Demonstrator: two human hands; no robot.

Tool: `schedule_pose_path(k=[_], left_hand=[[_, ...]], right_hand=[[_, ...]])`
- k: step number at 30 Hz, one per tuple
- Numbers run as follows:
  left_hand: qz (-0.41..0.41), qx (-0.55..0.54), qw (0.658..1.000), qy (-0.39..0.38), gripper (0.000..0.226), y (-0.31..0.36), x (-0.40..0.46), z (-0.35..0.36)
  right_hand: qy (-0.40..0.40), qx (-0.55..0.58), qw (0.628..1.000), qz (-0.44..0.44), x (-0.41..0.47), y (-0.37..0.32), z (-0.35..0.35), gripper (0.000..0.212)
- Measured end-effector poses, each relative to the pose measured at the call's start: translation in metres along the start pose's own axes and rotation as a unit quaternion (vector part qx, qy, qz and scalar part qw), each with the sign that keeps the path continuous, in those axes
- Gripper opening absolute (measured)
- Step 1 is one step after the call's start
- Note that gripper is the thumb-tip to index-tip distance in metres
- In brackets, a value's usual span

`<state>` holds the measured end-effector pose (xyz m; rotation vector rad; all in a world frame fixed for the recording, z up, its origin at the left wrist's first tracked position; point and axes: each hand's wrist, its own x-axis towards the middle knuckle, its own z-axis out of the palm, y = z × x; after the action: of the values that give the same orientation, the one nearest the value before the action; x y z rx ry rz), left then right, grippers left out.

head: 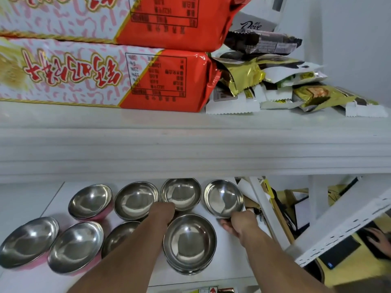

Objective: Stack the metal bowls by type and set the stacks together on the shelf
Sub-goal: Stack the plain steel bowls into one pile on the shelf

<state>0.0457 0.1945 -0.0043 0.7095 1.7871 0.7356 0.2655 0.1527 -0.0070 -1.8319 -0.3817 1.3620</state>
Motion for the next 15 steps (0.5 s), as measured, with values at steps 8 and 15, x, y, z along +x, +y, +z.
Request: schedule_pose_path(k=[8,15], left_hand=[[0.039,-0.106,0.994,0.005,0.007,0.020,-0.027,-0.031],[0.124,-0.089,0.988,-0.005,0.011,0.006,-0.085,-0.088]], right_hand=[[0.046,0.008,0.995,-0.090,-0.034,-0.007,-0.014,0.019],[0.039,0.042,0.991,-0.124,-0.079,-0.003,-0.026,0.018]])
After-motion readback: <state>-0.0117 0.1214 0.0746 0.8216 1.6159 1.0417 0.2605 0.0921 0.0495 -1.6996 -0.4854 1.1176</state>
